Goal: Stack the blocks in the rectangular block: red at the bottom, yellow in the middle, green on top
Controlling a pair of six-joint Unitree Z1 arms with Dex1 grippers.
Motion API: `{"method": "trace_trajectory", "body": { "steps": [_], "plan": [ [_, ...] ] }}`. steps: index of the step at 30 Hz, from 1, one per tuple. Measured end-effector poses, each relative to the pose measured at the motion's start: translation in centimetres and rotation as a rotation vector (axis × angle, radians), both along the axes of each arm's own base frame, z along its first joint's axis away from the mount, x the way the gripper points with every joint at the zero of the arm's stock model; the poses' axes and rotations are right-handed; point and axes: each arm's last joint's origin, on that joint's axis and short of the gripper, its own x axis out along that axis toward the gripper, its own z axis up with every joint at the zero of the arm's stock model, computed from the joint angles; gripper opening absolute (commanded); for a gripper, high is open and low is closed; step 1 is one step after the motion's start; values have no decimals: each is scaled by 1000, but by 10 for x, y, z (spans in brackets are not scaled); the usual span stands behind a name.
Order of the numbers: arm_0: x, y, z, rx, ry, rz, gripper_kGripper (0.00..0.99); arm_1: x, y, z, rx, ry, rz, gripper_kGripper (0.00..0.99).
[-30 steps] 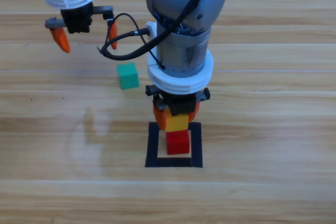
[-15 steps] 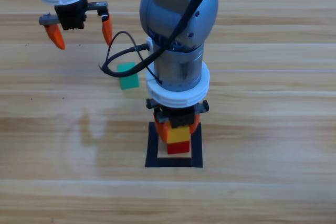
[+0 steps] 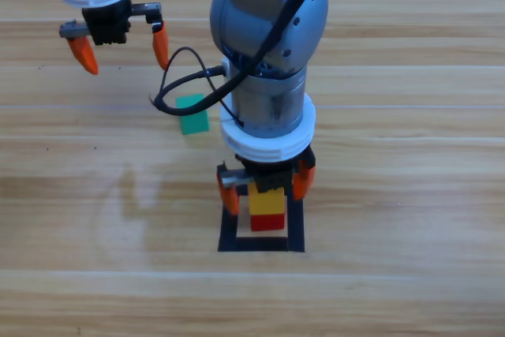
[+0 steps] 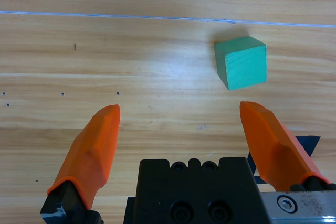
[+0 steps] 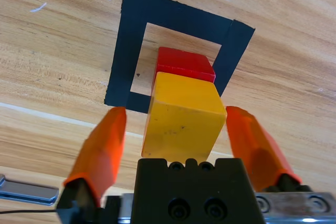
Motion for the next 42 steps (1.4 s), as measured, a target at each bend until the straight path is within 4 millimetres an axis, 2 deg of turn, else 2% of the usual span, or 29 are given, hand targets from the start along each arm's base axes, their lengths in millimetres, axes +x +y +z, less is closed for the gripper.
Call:
{"method": "trace_trajectory", "body": {
  "steps": [4,5,6,10,12,13,15,16,17,20,21,22,24,25,28,33,35,39,41,42],
  "plan": [
    [0,0,0,0,0,0,971,-2,-4,22,36,-24,2,990],
    [1,0,2,-3,-7,0,971,-7,-12,55,90,-60,14,989],
    [2,-1,6,-11,-24,0,973,-10,-16,68,112,-75,23,989],
    [12,-8,29,-76,-117,19,990,-29,-53,158,264,-184,118,989],
    [14,-14,28,-89,-125,31,990,-34,-78,191,328,-213,194,989],
    [16,-18,26,-92,-122,43,990,-34,-89,199,343,-213,233,989],
    [18,-31,17,-98,-112,55,990,-30,-114,193,344,-191,285,989],
    [18,-35,14,-99,-108,59,990,-29,-121,190,345,-184,293,989],
    [18,-47,5,-98,-91,63,990,-24,-139,164,384,-147,340,989],
    [13,-73,-15,-82,-57,70,990,-22,-180,109,488,-140,420,990],
    [10,-87,-25,-69,-43,76,990,-29,-201,99,482,-173,465,989],
    [9,-92,-29,-64,-38,74,990,-32,-207,100,488,-197,479,989],
    [2,-109,-41,-50,-19,65,990,-45,-226,109,547,-299,526,989],
    [0,-115,-45,-39,-16,64,989,-53,-233,112,566,-347,608,989],
    [-3,-129,-53,-19,-24,55,985,-82,-255,120,603,-394,712,989],
    [-3,-130,-57,18,-46,67,971,-134,-293,157,726,-554,836,989],
    [-2,-130,-56,25,-52,68,971,-144,-302,168,747,-607,848,989],
    [-2,-129,-56,40,-62,58,973,-142,-299,189,763,-654,860,986],
    [-1,-127,-56,45,-65,54,973,-136,-288,211,763,-628,882,985],
    [0,-125,-56,50,-62,52,973,-127,-272,223,763,-591,910,985]
  ]
}}
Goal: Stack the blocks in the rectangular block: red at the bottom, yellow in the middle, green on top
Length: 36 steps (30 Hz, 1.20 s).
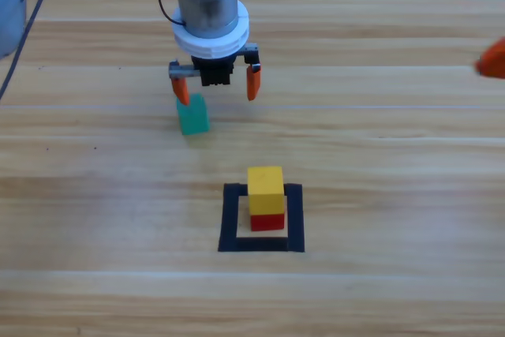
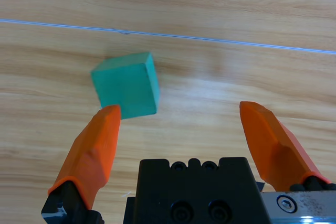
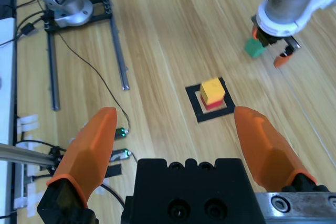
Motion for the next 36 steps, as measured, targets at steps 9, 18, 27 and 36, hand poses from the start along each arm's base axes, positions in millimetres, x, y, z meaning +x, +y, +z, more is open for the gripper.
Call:
{"method": "trace_trajectory", "body": {
  "steps": [9,18,27,36],
  "plan": [
    [12,20,0,11,4,25,990,26,53,-46,-187,109,87,985],
    [15,27,0,12,6,36,990,23,49,-64,-220,101,96,985],
    [16,26,-6,10,20,35,990,17,43,-63,-212,93,96,985],
    [20,23,-30,30,63,34,990,15,41,-59,-199,80,95,985]
  ]
}}
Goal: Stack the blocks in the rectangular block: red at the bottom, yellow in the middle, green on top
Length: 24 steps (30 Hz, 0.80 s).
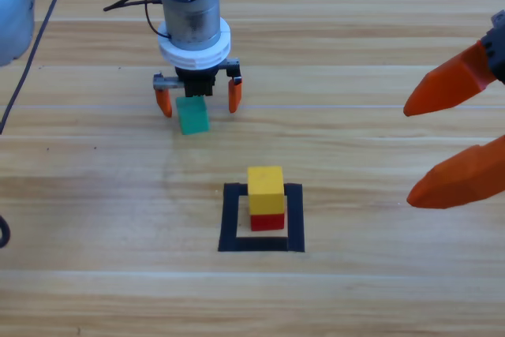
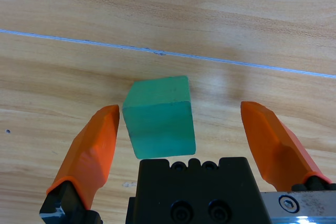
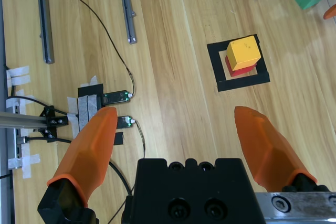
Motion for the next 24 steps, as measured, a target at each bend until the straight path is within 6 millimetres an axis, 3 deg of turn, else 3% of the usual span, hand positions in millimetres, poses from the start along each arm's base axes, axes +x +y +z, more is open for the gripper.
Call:
{"method": "trace_trajectory", "body": {
  "steps": [3,6,11,15,19,23,24],
  "plan": [
    [0,0,0,0,0,0,976,0,0,0,0,0,0,985],
    [0,0,0,0,0,0,762,0,0,0,0,0,0,985],
    [0,-1,-3,-9,13,-1,667,0,0,0,0,0,0,985],
    [2,-2,-13,-3,29,-1,387,0,0,0,0,0,0,985],
    [2,-2,-13,-3,29,-1,291,0,0,0,0,-1,0,985],
    [2,-2,-13,-3,29,-5,0,0,0,0,0,-1,0,985],
    [2,-2,-13,-2,29,-13,0,0,0,0,0,-1,-1,985]
  ]
}}
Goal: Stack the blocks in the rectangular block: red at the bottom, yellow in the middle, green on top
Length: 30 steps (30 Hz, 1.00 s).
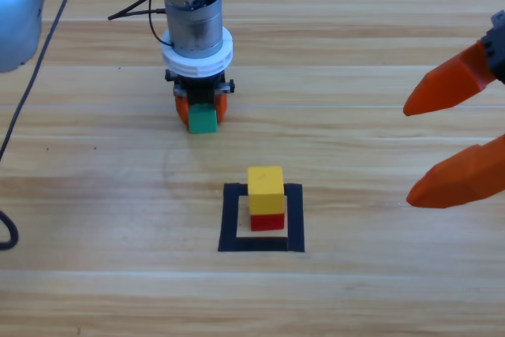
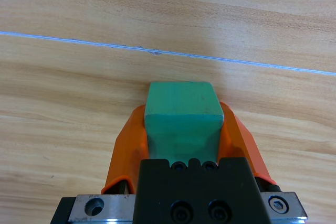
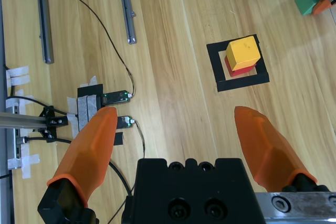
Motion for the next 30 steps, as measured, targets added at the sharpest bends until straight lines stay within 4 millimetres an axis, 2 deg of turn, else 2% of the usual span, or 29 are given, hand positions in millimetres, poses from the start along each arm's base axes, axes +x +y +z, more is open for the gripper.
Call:
{"method": "trace_trajectory", "body": {
  "steps": [4,6,10,13,16,20,23,30],
  "plan": [
    [-5,3,4,8,27,-73,0,0,0,0,0,0,0,985],
    [-11,5,17,-3,32,-120,0,0,0,0,0,0,0,985],
    [-35,16,74,-67,-4,-197,0,0,0,0,-1,-1,-1,985],
    [-69,34,120,-88,-22,-224,0,0,0,0,-3,-4,-4,985],
    [-88,38,136,-92,-28,-234,0,0,0,0,-4,-5,-4,985],
    [-104,25,139,-96,-18,-220,0,0,0,0,-5,-5,-4,985],
    [-121,2,138,-102,-13,-236,0,0,0,0,-5,-5,-2,985],
    [-141,-25,135,-107,0,-222,0,-1,1,0,-5,-6,0,985]
  ]
}}
